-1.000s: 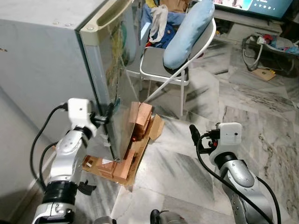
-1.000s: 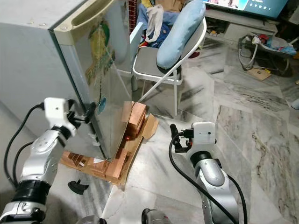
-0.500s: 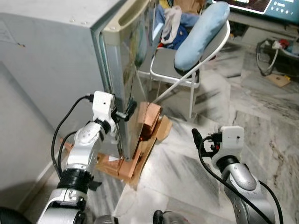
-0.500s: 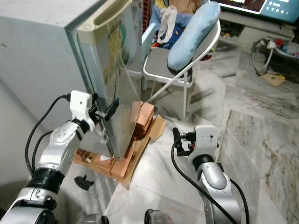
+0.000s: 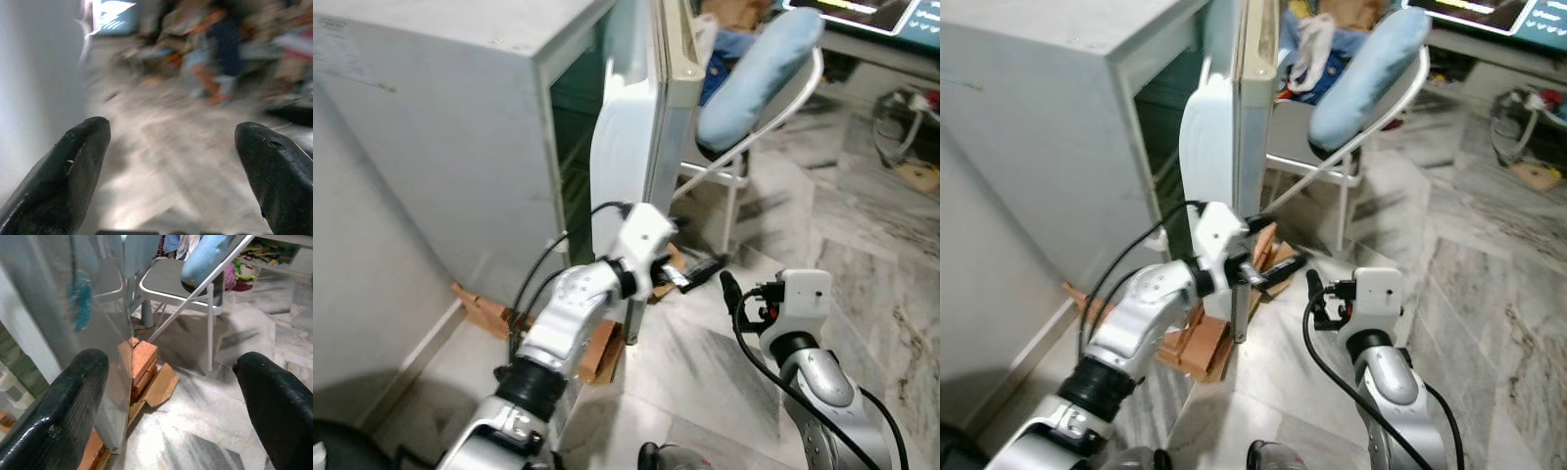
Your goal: Restocking fridge
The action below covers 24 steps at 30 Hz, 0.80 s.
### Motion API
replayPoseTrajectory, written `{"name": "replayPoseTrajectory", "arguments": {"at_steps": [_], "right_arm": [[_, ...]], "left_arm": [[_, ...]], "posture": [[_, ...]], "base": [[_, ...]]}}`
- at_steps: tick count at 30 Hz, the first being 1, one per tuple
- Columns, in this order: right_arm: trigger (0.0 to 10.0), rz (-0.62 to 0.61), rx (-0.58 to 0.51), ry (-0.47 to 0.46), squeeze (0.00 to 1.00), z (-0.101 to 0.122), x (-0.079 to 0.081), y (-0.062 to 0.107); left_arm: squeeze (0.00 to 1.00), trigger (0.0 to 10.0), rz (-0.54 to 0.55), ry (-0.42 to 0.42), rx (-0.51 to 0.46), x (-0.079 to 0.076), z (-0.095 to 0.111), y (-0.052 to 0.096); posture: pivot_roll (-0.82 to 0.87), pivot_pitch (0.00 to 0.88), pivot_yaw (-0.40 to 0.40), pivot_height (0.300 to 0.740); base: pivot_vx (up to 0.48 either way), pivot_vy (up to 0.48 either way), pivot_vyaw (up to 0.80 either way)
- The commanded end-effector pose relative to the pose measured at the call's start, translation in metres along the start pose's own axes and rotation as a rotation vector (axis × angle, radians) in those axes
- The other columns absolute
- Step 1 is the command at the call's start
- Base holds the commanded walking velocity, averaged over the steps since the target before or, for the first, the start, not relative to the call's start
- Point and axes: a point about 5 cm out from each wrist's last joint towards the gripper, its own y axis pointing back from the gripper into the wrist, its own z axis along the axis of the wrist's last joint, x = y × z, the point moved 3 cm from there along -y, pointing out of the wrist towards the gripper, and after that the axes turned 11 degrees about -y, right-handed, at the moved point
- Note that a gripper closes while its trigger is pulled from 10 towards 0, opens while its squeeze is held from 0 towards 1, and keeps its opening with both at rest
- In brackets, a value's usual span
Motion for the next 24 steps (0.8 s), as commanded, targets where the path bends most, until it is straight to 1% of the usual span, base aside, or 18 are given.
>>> {"name": "replayPoseTrajectory", "arguments": {"at_steps": [1,2,3,4,6,7,9,10,11,12,14,15,17,18,20,22,24], "right_arm": [[10.0,0.038,-0.043,0.016,0.0,0.01,0.008,0.003],[10.0,0.038,-0.043,0.016,0.0,0.01,0.008,0.003],[10.0,0.041,-0.041,0.015,0.0,0.009,0.008,0.003],[10.0,0.043,-0.035,0.009,0.0,0.005,0.009,0.003],[10.0,0.041,-0.034,0.01,0.0,0.004,0.008,0.003],[10.0,0.04,-0.033,0.009,0.0,0.003,0.008,0.002],[10.0,0.039,-0.03,0.007,0.0,0.001,0.009,0.0],[10.0,0.039,-0.03,0.007,0.0,0.001,0.009,0.0],[10.0,0.037,-0.028,0.006,0.0,-0.001,0.009,-0.001],[10.0,0.033,-0.027,0.004,0.0,-0.002,0.008,-0.001],[10.0,0.028,-0.03,0.001,0.0,-0.001,0.008,-0.003],[10.0,0.026,-0.041,-0.003,0.0,0.001,0.007,-0.004],[10.0,0.028,-0.047,-0.004,0.0,0.003,0.007,-0.006],[10.0,0.032,-0.052,-0.003,0.0,0.003,0.008,-0.009],[10.0,0.033,-0.054,-0.004,0.0,0.004,0.009,-0.01],[10.0,0.036,-0.05,-0.009,0.0,0.003,0.011,-0.013],[10.0,0.058,-0.059,-0.009,0.0,0.004,0.017,-0.017]], "left_arm": [[0.0,10.0,0.163,-0.022,0.076,0.036,-0.015,0.022],[0.0,10.0,0.163,-0.022,0.076,0.036,-0.015,0.022],[0.0,10.0,0.188,-0.021,0.091,0.042,-0.018,0.027],[0.0,10.0,0.262,-0.021,0.118,0.057,-0.025,0.043],[0.0,10.0,0.309,-0.02,0.131,0.065,-0.029,0.052],[0.0,10.0,0.339,-0.017,0.121,0.069,-0.029,0.058],[0.0,10.0,0.42,0.025,0.107,0.077,-0.034,0.077],[0.0,10.0,0.42,0.025,0.107,0.077,-0.034,0.077],[0.0,10.0,0.474,0.059,0.118,0.077,-0.041,0.09],[0.0,10.0,0.497,0.068,0.126,0.074,-0.045,0.099],[0.0,10.0,0.519,0.067,0.137,0.069,-0.05,0.109],[0.0,10.0,0.537,0.069,0.144,0.063,-0.052,0.117],[0.0,10.0,0.546,0.078,0.145,0.059,-0.053,0.12],[0.0,10.0,0.54,0.079,0.144,0.056,-0.052,0.119],[0.0,10.0,0.536,0.076,0.144,0.055,-0.052,0.119],[0.0,10.0,0.529,0.076,0.133,0.054,-0.048,0.115],[0.0,10.0,0.519,0.044,0.12,0.059,-0.039,0.104]], "posture": [[-0.01,0.089,-0.037,0.74],[-0.01,0.089,-0.037,0.74],[-0.01,0.089,-0.037,0.74],[-0.01,0.086,-0.04,0.74],[0.0,0.083,-0.039,0.74],[0.0,0.082,-0.038,0.74],[-0.01,0.077,-0.034,0.74],[-0.01,0.077,-0.034,0.74],[-0.01,0.074,-0.028,0.74],[-0.02,0.068,-0.028,0.74],[-0.02,0.066,-0.032,0.74],[-0.01,0.064,-0.035,0.74],[0.01,0.062,-0.039,0.74],[0.02,0.067,-0.041,0.74],[0.02,0.067,-0.041,0.74],[0.02,0.066,-0.046,0.74],[0.03,0.062,-0.048,0.74]], "base": [[0.0,0.0,-0.8],[0.0,0.0,-0.8],[0.0,0.0,-0.8],[0.0,0.0,-0.8],[0.0,0.0,-0.8],[0.0,0.0,-0.8],[0.0,-0.444,-0.8],[0.0,-0.461,-0.8],[0.0,-0.461,-0.8],[0.0,-0.458,-0.8],[0.0,-0.458,-0.8],[0.0,-0.442,-0.58],[0.0,-0.435,-0.29],[0.0,-0.42,0.0],[0.0,-0.42,0.0],[0.0,-0.42,0.0],[0.262,-0.397,-0.8]]}}
